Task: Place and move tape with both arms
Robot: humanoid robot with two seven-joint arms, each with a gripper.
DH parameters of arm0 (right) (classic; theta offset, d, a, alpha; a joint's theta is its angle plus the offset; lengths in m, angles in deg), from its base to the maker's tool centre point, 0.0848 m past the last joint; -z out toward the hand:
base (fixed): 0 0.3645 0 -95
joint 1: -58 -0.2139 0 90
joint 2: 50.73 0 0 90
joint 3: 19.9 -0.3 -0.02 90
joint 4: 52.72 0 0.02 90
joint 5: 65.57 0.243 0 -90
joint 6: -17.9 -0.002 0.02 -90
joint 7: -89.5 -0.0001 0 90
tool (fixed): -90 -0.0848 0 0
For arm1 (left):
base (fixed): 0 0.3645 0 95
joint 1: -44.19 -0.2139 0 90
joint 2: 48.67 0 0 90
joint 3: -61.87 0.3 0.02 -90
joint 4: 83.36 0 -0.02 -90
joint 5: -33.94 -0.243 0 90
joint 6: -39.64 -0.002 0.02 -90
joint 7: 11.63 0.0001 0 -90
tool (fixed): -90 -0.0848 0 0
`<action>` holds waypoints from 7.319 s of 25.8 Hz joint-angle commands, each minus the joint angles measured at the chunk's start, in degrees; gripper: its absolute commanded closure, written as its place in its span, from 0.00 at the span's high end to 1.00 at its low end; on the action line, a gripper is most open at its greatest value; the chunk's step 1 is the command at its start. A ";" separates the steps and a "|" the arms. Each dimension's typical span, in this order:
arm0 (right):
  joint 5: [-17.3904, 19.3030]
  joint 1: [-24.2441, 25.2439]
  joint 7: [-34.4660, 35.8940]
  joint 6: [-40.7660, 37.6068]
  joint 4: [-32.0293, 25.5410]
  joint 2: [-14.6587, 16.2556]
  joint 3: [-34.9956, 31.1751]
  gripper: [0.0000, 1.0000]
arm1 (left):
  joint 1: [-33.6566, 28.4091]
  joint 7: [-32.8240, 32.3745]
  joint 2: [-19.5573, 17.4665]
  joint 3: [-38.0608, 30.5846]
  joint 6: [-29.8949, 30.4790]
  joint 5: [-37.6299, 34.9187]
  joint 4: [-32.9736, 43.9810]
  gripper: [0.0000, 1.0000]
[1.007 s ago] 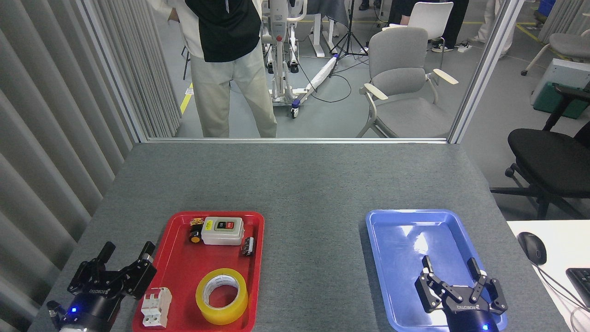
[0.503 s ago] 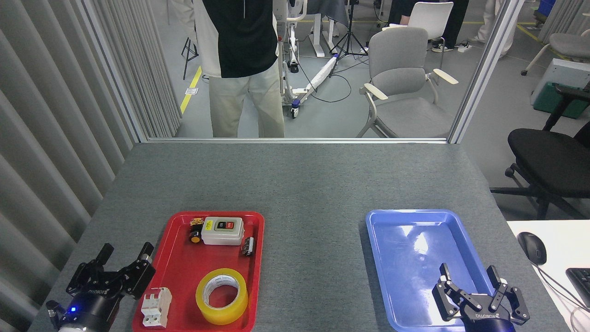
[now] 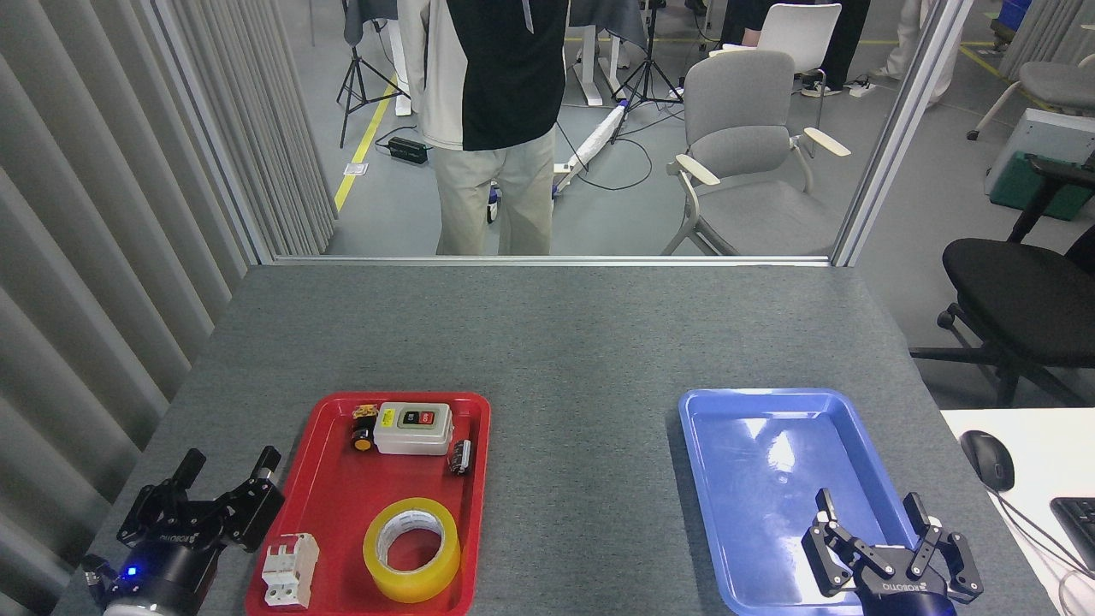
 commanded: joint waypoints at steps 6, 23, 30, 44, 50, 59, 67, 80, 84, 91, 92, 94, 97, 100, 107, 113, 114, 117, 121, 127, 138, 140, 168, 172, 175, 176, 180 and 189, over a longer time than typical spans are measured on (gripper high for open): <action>0.55 0.01 -0.46 0.08 -0.09 0.20 -0.18 1.00 | 2.55 -0.35 -0.38 1.90 -2.34 0.33 0.31 1.00; 0.46 -0.17 -0.11 -2.12 -0.09 0.90 -0.18 1.00 | 18.28 -7.38 -10.31 21.59 -4.27 9.56 -0.22 1.00; 0.55 -0.08 -0.11 -2.47 -0.09 1.07 -0.09 1.00 | 29.00 -13.88 -12.07 33.72 -4.00 10.18 -2.59 1.00; 0.55 -0.08 -0.20 -2.38 0.00 0.72 0.26 1.00 | 67.41 -22.23 -12.69 75.82 14.45 19.76 -10.50 1.00; 0.64 -0.17 -0.20 -2.47 0.26 0.55 0.44 1.00 | 69.17 -21.88 -12.60 80.03 25.88 19.76 -10.50 1.00; -0.86 -0.17 -0.20 -2.82 0.53 0.55 0.61 1.00 | 69.17 -22.58 -9.08 90.32 25.79 18.97 -14.20 0.94; -1.29 0.01 -0.20 -3.17 0.61 0.55 0.79 1.00 | 68.73 -22.67 -6.89 94.36 24.91 18.97 -17.89 0.73; -1.29 0.18 -0.20 -3.17 0.61 0.90 1.14 1.00 | 68.11 -27.06 -13.48 97.00 25.00 18.97 -15.34 0.73; -1.29 0.18 -0.20 -3.17 0.61 0.99 1.14 1.00 | 68.20 -35.68 -14.18 98.67 25.00 18.97 -14.81 0.71; -1.29 0.27 -0.20 -3.09 0.61 1.51 1.23 1.00 | 70.57 -37.79 -13.65 99.02 24.91 18.97 -12.88 0.69; -1.29 0.27 -0.20 -3.09 0.61 1.51 1.23 1.00 | 70.57 -37.79 -13.65 99.02 24.82 18.97 -12.61 0.69; -1.29 0.27 -0.20 -3.00 0.61 1.51 1.76 1.00 | 70.57 -37.70 -12.69 99.02 24.47 18.97 -12.70 0.68; -1.29 0.36 -0.11 -2.73 0.61 1.60 2.28 1.00 | 70.40 -37.70 -11.81 99.02 24.30 18.97 -13.05 0.65; -1.29 0.27 -0.11 -2.73 0.61 1.60 2.28 1.00 | 69.96 -37.70 -11.28 98.93 22.10 18.97 -12.53 0.65; -1.38 0.36 -0.02 -2.47 0.70 1.51 2.28 1.00 | 67.15 -39.54 -9.96 97.00 15.68 19.05 -13.23 0.49; -1.29 0.01 -0.02 -2.47 0.97 1.69 2.28 1.00 | 65.13 -42.27 -9.43 94.10 14.45 19.05 -13.67 0.38; -1.29 -0.08 0.06 -2.47 1.49 1.69 2.28 1.00 | 64.77 -42.27 -9.08 94.10 14.45 19.05 -14.19 0.38; -0.86 -0.26 -0.02 -2.56 2.64 1.78 2.28 1.00 | 64.16 -42.36 -7.68 94.19 14.45 19.05 -15.69 0.38; -0.68 -0.26 0.06 -2.56 3.34 2.04 2.28 1.00 | 64.07 -42.53 -6.80 94.28 14.45 18.97 -16.04 0.39; -0.68 -0.34 0.06 -2.65 3.43 1.95 2.28 1.00 | 62.84 -42.53 -6.01 94.28 14.63 18.97 -17.54 0.00; -0.59 -0.34 0.15 -3.00 3.51 2.04 2.28 1.00 | 63.72 -41.92 -7.24 88.83 15.07 20.20 -16.48 0.00; -0.50 -0.34 0.33 -3.44 3.51 1.95 2.28 1.00 | 63.54 -41.74 -9.43 83.38 14.89 22.30 -14.90 0.00; 2.66 -5.44 6.22 -16.53 7.91 6.00 2.11 1.00 | 47.55 -38.75 9.29 54.28 42.84 50.52 -26.24 0.00; 6.62 -7.64 6.04 -20.31 9.75 6.17 2.46 1.00 | 46.23 -38.31 11.40 54.28 42.84 50.69 -28.08 0.00; 7.58 -9.49 6.04 -25.59 12.48 6.96 4.74 1.00 | 46.23 -38.31 11.57 54.11 42.84 50.78 -29.14 0.00; 8.99 -10.28 6.04 -26.64 13.62 7.05 6.15 1.00 | 46.23 -38.31 11.57 54.02 42.84 50.69 -29.40 0.00; 14.96 -14.58 6.04 -29.63 17.22 8.98 11.86 1.00 | 46.23 -38.23 11.57 53.85 42.84 50.96 -29.84 0.00; 19.71 -21.35 6.13 -38.15 22.94 9.51 18.28 1.00 | 45.97 -38.31 10.87 53.76 42.84 53.15 -28.96 0.00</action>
